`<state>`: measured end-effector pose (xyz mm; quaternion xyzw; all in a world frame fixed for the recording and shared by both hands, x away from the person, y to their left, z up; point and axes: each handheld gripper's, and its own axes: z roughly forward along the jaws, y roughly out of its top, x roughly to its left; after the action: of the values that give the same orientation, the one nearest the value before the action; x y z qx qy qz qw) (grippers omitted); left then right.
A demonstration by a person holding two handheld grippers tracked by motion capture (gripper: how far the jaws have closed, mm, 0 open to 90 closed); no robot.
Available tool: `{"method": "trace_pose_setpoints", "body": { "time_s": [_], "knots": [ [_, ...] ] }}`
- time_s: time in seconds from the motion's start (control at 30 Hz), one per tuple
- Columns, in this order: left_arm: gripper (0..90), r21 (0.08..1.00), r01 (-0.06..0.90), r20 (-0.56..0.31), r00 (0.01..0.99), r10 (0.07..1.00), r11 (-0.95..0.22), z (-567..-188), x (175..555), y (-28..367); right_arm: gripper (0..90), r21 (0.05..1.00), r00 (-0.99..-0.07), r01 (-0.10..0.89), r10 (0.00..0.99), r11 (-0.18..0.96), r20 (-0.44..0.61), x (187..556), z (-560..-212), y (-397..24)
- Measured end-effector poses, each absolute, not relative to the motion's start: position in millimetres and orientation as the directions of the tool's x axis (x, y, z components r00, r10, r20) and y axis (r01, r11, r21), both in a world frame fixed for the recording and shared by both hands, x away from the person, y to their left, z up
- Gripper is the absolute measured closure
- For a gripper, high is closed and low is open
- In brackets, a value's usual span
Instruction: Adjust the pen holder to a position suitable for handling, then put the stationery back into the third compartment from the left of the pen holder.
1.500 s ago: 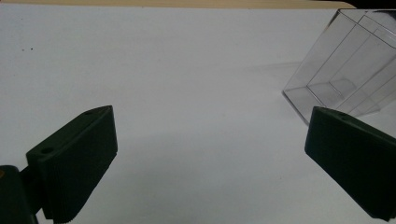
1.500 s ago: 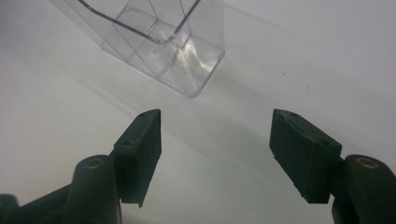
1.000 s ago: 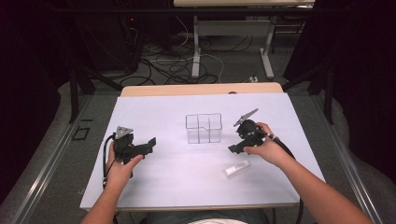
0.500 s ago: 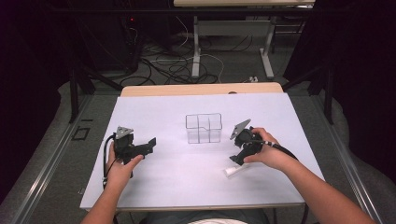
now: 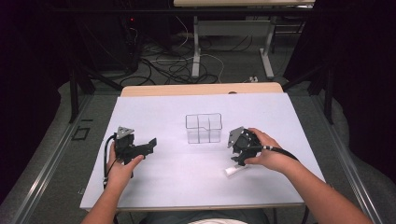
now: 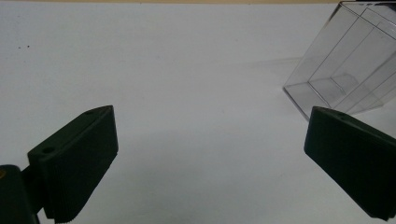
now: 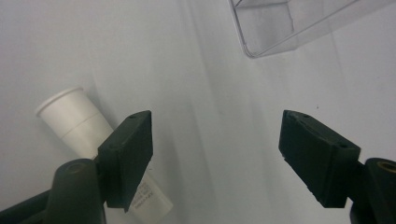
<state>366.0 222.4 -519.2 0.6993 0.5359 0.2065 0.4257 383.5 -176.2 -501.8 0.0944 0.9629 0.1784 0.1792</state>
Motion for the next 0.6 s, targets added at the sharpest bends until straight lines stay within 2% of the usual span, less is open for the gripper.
{"method": "trace_pose_setpoints", "body": {
  "time_s": [0.03, 0.13, 0.17, 0.33, 0.6],
  "knots": [
    [2.9, 0.816, 0.574, -0.167, 0.341, 0.925, -0.064, -519, 366, 222, 26.8, 0.377, -0.918, 0.118, 0.246, 0.919, -0.311, 384, -502, -176],
    [2.9, 0.815, 0.576, -0.168, 0.339, 0.926, -0.063, -519, 366, 222, 33.1, 0.348, -0.925, 0.054, 0.178, 0.936, -0.335, 383, -502, -176],
    [2.9, 0.816, 0.574, -0.167, 0.34, 0.925, -0.064, -519, 366, 222, 33.9, 0.327, -0.923, 0.01, 0.134, 0.945, -0.361, 382, -502, -176],
    [2.9, 0.815, 0.576, -0.168, 0.336, 0.927, -0.061, -519, 366, 223, 38.0, 0.285, -0.918, -0.085, 0.036, 0.955, -0.396, 377, -499, -175],
    [3.1, 0.816, 0.575, -0.167, 0.333, 0.928, -0.06, -518, 365, 223, 39.3, 0.256, -0.927, -0.139, -0.035, 0.956, -0.374, 371, -502, -174]
  ]
}}
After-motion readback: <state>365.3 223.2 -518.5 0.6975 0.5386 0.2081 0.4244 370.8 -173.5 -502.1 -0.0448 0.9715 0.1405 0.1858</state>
